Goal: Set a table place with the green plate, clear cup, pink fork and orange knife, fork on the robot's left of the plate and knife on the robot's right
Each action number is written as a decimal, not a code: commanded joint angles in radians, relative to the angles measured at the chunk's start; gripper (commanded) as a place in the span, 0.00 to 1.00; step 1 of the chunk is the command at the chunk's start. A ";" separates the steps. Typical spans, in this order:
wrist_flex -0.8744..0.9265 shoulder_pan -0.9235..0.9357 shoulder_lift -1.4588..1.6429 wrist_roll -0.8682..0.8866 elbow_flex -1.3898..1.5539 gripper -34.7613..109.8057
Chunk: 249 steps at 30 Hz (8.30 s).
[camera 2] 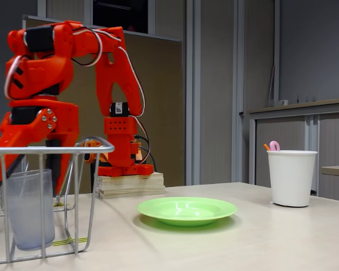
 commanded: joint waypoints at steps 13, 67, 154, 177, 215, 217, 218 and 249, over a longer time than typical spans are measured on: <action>0.097 0.000 0.061 0.051 -0.135 0.46; 0.199 -0.733 -0.264 0.419 -0.601 0.46; 0.517 -1.023 0.282 0.854 -0.302 0.46; 0.396 -1.443 0.690 0.976 0.172 0.46; 0.081 -1.614 0.690 0.353 0.318 0.42; 0.078 -1.626 0.687 0.322 0.324 0.42; 0.077 -1.629 0.683 0.290 0.321 0.43; -0.135 -1.710 0.469 0.781 0.281 0.40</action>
